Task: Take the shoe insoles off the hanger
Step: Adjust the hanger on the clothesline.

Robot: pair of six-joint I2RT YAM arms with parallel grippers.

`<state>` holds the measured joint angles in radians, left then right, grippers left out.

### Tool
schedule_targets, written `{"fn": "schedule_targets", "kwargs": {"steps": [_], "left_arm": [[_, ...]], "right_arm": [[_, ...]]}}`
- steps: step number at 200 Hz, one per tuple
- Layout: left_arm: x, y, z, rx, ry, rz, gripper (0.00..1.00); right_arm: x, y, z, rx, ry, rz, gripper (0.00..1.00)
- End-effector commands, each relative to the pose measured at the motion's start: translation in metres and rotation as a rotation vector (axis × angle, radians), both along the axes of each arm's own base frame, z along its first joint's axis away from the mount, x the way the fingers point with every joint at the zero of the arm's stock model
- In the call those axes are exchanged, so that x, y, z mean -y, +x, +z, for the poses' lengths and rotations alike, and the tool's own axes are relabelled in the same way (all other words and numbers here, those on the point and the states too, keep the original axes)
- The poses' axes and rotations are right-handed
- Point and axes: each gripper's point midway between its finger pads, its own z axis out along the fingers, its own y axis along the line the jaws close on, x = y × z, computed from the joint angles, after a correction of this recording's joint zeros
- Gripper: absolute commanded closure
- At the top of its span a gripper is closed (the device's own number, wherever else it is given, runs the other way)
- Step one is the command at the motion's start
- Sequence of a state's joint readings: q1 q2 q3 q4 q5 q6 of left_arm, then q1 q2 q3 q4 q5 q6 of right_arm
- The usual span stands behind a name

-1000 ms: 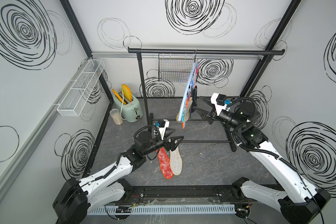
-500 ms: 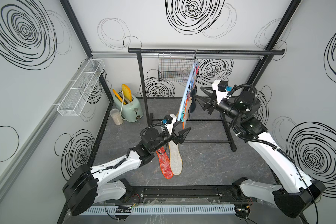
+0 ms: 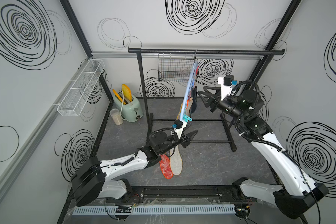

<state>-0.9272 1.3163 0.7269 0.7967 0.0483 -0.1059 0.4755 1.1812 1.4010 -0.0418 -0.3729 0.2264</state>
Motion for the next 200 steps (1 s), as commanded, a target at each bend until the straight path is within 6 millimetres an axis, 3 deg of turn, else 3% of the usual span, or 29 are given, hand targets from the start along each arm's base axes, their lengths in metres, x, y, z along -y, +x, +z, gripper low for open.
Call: {"fn": "schedule_targets", "kwargs": {"steps": [1, 22, 33, 57, 90, 109, 156, 200], "left_arm": [[-0.003, 0.008, 0.032, 0.091, -0.057, 0.086, 0.48], [-0.001, 0.016, 0.026, 0.097, -0.016, 0.169, 0.51], [-0.004, 0.022, 0.023, 0.093, -0.012, 0.216, 0.46], [-0.010, 0.032, 0.016, 0.094, -0.002, 0.301, 0.47], [-0.009, 0.049, 0.012, 0.090, 0.027, 0.381, 0.54], [-0.012, 0.053, 0.012, 0.092, 0.015, 0.377, 0.63], [-0.014, 0.055, 0.009, 0.087, 0.018, 0.343, 1.00], [-0.018, 0.054, 0.009, 0.096, 0.011, 0.341, 1.00]], "right_arm": [[0.002, 0.002, 0.007, -0.120, 0.063, -0.015, 0.51], [0.000, 0.003, 0.011, -0.172, 0.073, -0.011, 0.51], [-0.002, 0.001, 0.016, -0.175, 0.076, 0.004, 0.52], [-0.001, -0.003, 0.022, -0.167, 0.080, 0.008, 0.52], [0.001, -0.004, 0.023, -0.152, 0.070, 0.002, 0.53], [0.002, -0.005, 0.022, -0.149, 0.060, -0.002, 0.53], [0.008, -0.009, 0.026, -0.113, 0.052, -0.023, 0.53], [0.009, -0.008, 0.026, -0.135, 0.069, -0.023, 0.53]]}}
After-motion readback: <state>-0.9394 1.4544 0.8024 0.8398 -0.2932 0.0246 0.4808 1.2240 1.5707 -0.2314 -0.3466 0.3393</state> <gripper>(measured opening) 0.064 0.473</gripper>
